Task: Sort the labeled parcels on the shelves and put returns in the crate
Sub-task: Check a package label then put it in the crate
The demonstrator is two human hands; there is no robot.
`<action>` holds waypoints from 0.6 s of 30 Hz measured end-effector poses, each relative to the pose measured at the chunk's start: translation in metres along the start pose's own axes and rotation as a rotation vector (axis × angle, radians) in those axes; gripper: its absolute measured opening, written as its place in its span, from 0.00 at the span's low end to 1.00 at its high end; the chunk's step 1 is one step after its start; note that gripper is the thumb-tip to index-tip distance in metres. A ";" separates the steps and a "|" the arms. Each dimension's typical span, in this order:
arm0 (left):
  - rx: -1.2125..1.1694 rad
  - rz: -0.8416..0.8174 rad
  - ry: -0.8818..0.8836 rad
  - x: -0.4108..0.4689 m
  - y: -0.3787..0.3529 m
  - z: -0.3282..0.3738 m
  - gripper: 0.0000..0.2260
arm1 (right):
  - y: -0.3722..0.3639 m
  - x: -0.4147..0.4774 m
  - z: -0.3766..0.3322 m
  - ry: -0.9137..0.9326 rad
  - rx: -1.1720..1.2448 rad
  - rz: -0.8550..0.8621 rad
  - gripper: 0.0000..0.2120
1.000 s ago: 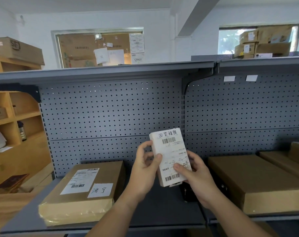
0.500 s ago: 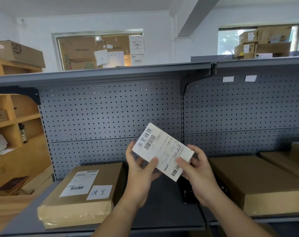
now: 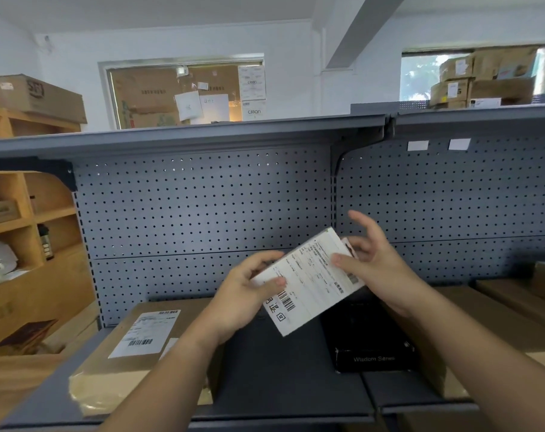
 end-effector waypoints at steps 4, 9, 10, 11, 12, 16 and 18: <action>-0.241 0.167 0.053 -0.005 -0.006 -0.012 0.13 | 0.005 -0.009 0.015 0.037 0.136 0.198 0.37; -0.472 0.291 0.096 -0.011 -0.029 -0.013 0.12 | -0.025 -0.025 0.046 -0.025 0.249 0.154 0.25; -0.496 0.284 0.102 -0.013 -0.035 -0.011 0.12 | -0.030 -0.025 0.047 -0.022 0.281 0.142 0.23; -0.518 0.271 0.111 -0.014 -0.039 -0.010 0.12 | -0.033 -0.025 0.047 -0.016 0.300 0.141 0.22; -0.535 0.257 0.122 -0.015 -0.042 -0.009 0.12 | -0.034 -0.024 0.047 -0.011 0.310 0.151 0.21; -0.494 0.267 0.136 -0.012 -0.034 -0.010 0.08 | -0.026 -0.023 0.044 -0.015 0.325 0.197 0.20; -0.467 0.281 0.125 -0.010 -0.028 -0.012 0.09 | -0.024 -0.023 0.044 -0.025 0.331 0.194 0.20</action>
Point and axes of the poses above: each hand's wrist, its own x-axis towards the middle knuckle, its own y-axis out of the back of the hand, z = x × y, the point moved 7 cm from there along x, towards the middle knuckle, and after that the axes turned 10 degrees about x, right-handed, at the moved point
